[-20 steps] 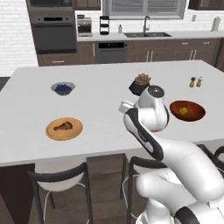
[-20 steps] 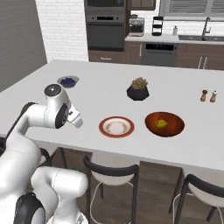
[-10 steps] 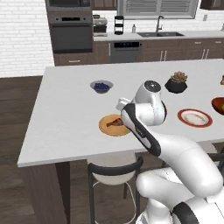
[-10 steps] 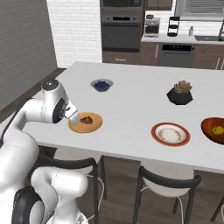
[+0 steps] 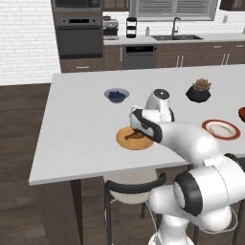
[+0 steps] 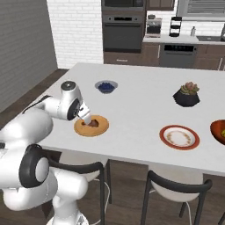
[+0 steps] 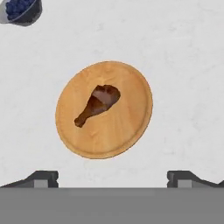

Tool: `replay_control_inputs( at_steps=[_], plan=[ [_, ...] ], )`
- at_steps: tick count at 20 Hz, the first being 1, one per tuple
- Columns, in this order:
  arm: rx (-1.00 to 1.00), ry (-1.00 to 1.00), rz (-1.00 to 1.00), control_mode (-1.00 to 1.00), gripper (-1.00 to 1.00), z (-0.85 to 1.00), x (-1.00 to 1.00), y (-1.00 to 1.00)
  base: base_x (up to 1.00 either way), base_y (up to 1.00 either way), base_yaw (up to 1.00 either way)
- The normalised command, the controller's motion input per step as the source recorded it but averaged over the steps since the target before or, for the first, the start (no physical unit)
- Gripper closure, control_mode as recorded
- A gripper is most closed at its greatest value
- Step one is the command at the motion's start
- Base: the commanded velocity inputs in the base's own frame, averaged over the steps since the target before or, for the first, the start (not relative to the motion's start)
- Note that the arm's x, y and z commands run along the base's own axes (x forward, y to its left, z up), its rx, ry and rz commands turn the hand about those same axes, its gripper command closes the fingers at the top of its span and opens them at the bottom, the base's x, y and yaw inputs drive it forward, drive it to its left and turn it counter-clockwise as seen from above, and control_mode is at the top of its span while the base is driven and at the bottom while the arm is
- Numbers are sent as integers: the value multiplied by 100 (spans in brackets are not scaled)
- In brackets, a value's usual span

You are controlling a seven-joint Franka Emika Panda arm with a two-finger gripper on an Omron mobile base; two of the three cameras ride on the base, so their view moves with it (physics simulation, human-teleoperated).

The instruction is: Pick the chicken drumstick and lemon from their plates and place them in the bowl. Then put the bowl in the fridge.

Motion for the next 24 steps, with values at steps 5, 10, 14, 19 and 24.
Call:
replay_control_inputs(
  at_steps=[5, 10, 14, 19, 24],
  plan=[
    [7, 27, -10, -100, -100, -57, 83, -20, 0, 0, 0],
    [0, 13, -7, -100, -100, -58, 68, 7, 0, 0, 0],
    [0, 0, -5, -100, -100, -55, 56, 8, 0, 0, 0],
    [0, 0, -1, -100, -100, -61, 26, 2, 0, 0, 0],
    [0, 3, 0, -100, -100, -62, 17, 1, 0, 0, 0]
  ],
)
